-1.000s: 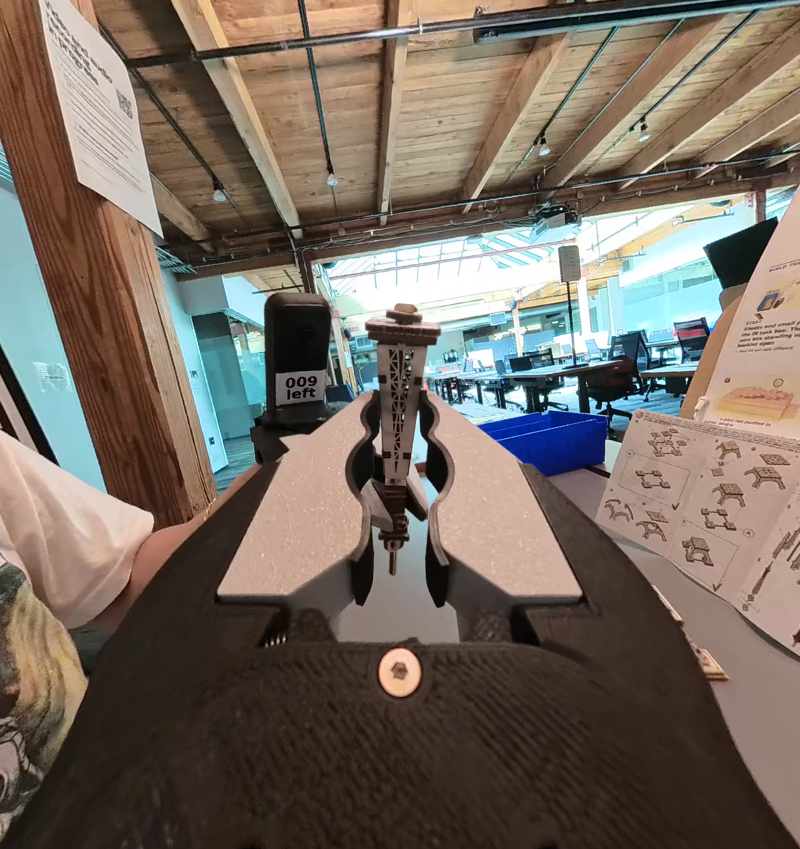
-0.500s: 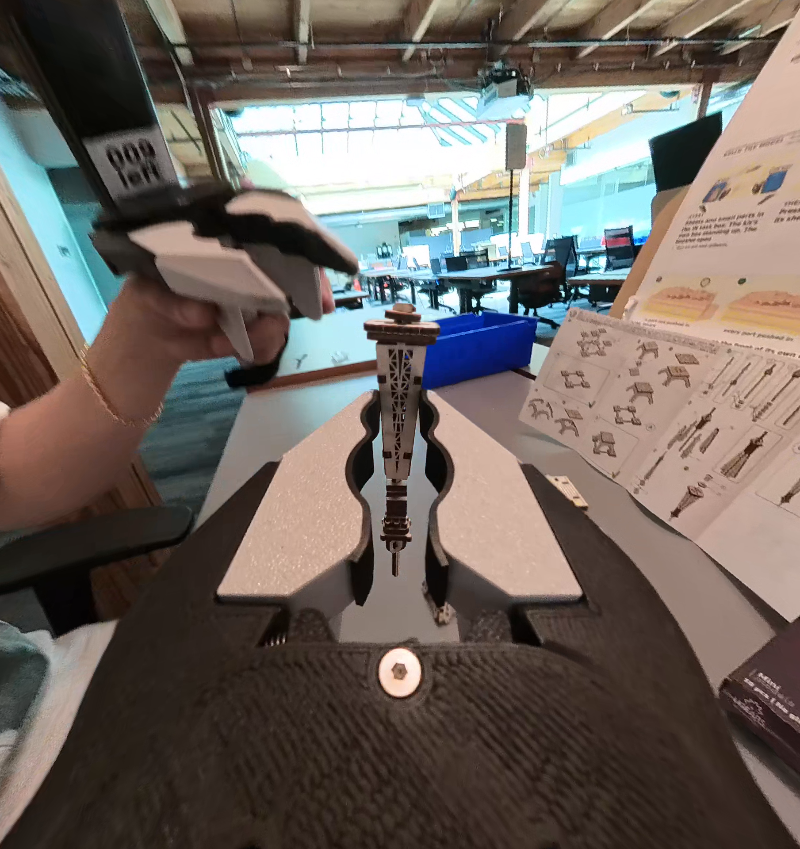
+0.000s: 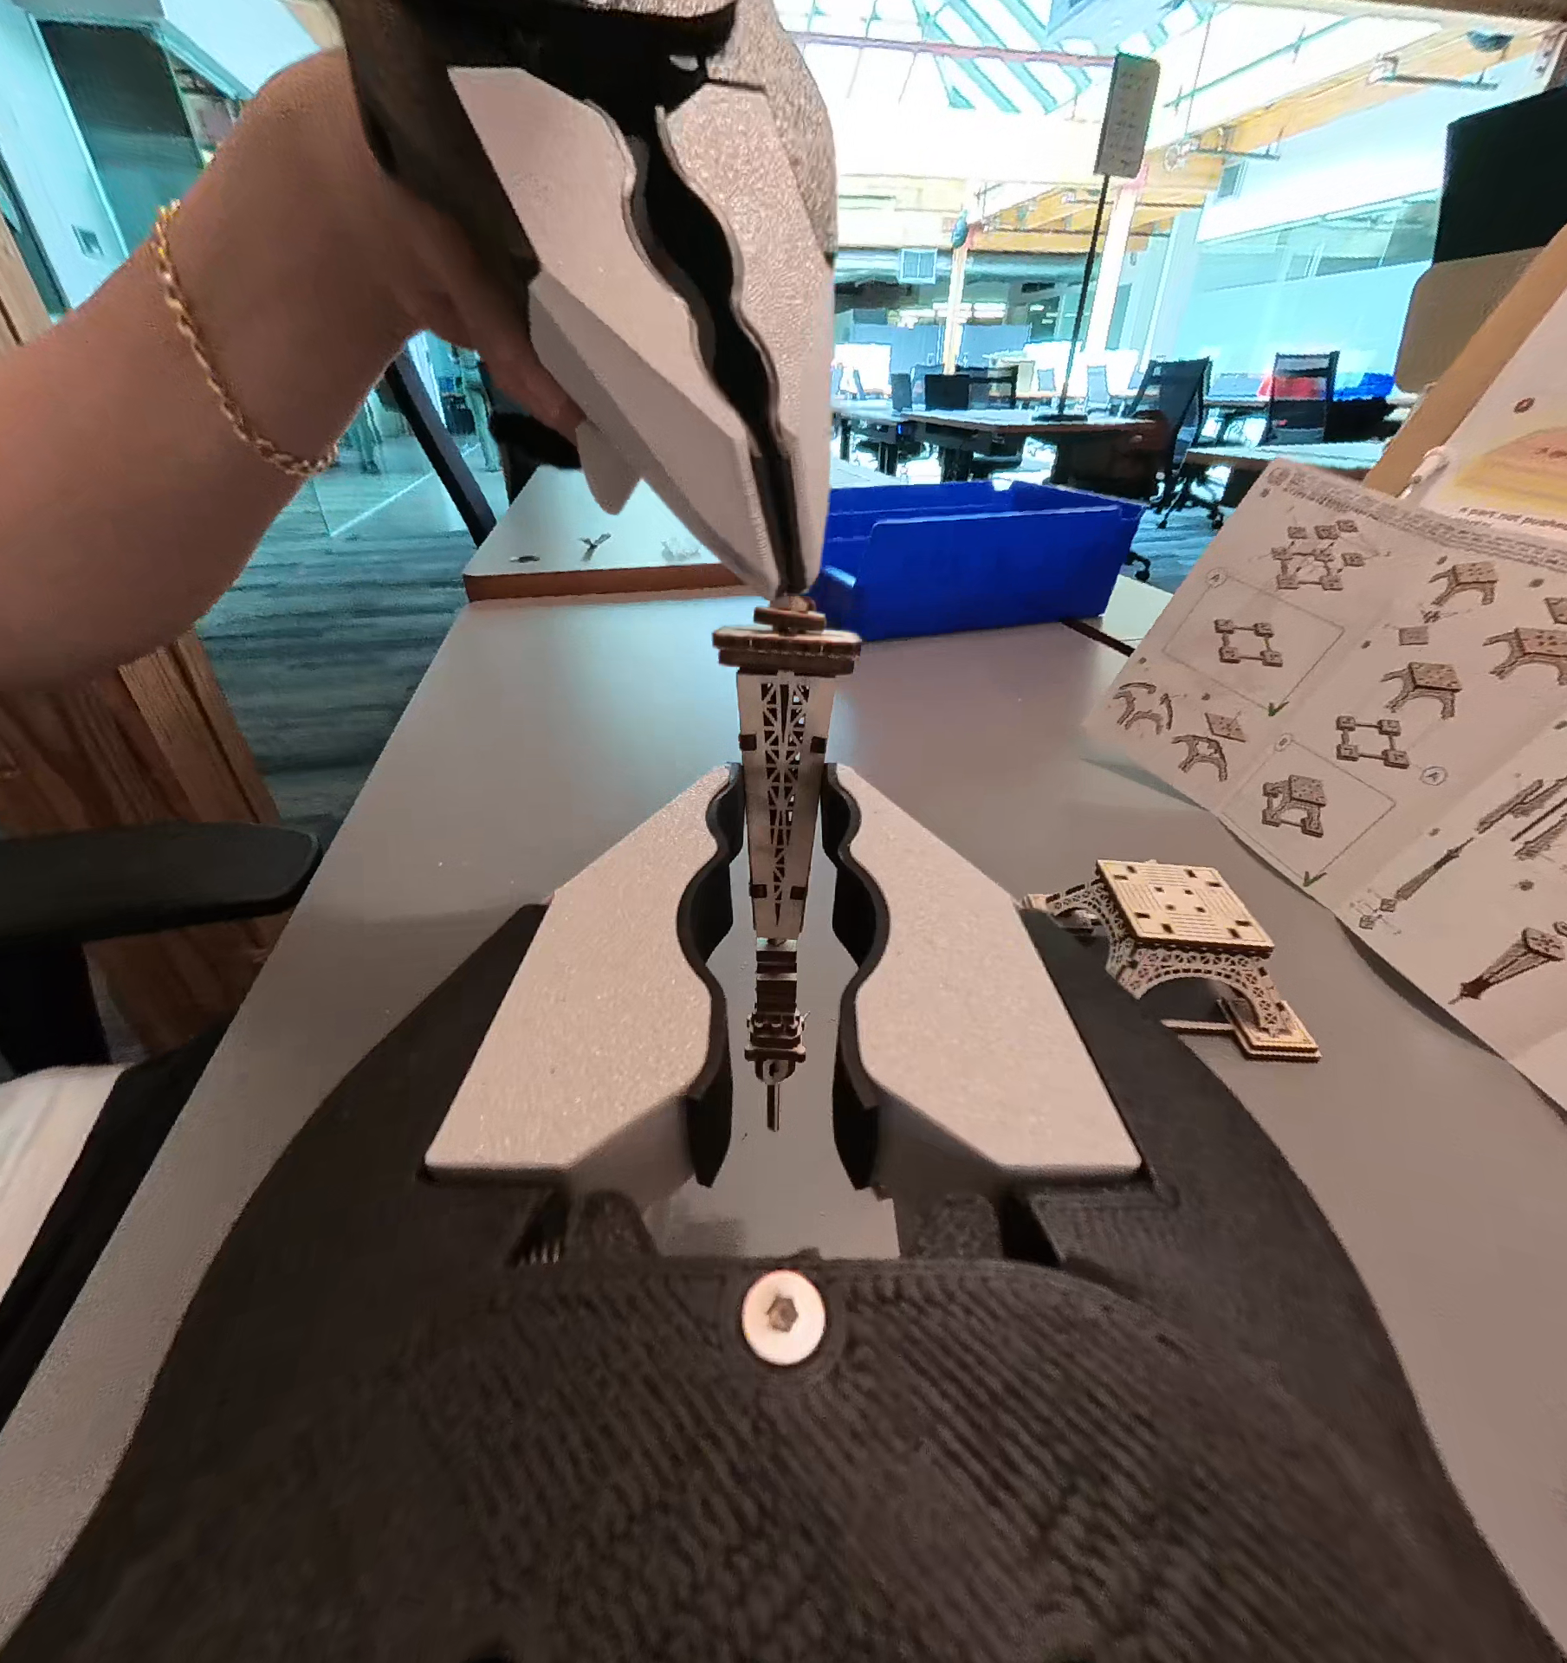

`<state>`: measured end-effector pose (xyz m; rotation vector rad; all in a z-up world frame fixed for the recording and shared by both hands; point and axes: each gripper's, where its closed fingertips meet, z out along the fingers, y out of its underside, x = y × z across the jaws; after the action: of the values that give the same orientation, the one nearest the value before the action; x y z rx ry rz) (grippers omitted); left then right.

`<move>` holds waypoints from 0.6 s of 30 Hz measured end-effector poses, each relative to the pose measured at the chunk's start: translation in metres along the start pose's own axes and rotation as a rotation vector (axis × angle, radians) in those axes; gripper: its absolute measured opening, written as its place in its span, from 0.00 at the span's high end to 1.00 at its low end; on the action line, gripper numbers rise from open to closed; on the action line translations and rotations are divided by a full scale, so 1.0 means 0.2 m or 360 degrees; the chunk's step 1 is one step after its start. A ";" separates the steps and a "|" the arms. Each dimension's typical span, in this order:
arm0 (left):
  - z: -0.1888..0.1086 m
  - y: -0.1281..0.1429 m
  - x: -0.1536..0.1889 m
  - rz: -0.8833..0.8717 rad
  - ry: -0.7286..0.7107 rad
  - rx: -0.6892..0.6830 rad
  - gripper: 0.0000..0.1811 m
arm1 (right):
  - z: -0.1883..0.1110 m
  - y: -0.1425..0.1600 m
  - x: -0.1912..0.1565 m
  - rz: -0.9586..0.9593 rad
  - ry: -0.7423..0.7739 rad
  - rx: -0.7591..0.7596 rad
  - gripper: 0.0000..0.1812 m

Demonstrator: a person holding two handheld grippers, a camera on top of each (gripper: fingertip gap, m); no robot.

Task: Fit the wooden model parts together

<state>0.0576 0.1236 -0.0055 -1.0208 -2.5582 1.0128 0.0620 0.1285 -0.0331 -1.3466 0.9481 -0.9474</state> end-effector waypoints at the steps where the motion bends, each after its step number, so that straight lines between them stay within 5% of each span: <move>1: 0.00 0.01 0.00 0.0005 0.0010 -0.0017 0.99 | 0.01 0.02 0.00 -0.0002 -0.0007 -0.0021 0.92; 18: 0.05 0.15 0.02 -0.0058 0.0214 -0.0252 0.91 | 0.07 0.16 -0.10 0.0216 -0.0219 -0.0113 0.92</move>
<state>0.0657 0.1376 -0.0325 -1.0391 -2.5676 0.7161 0.0686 0.1517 -0.0651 -1.3708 0.9619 -0.7149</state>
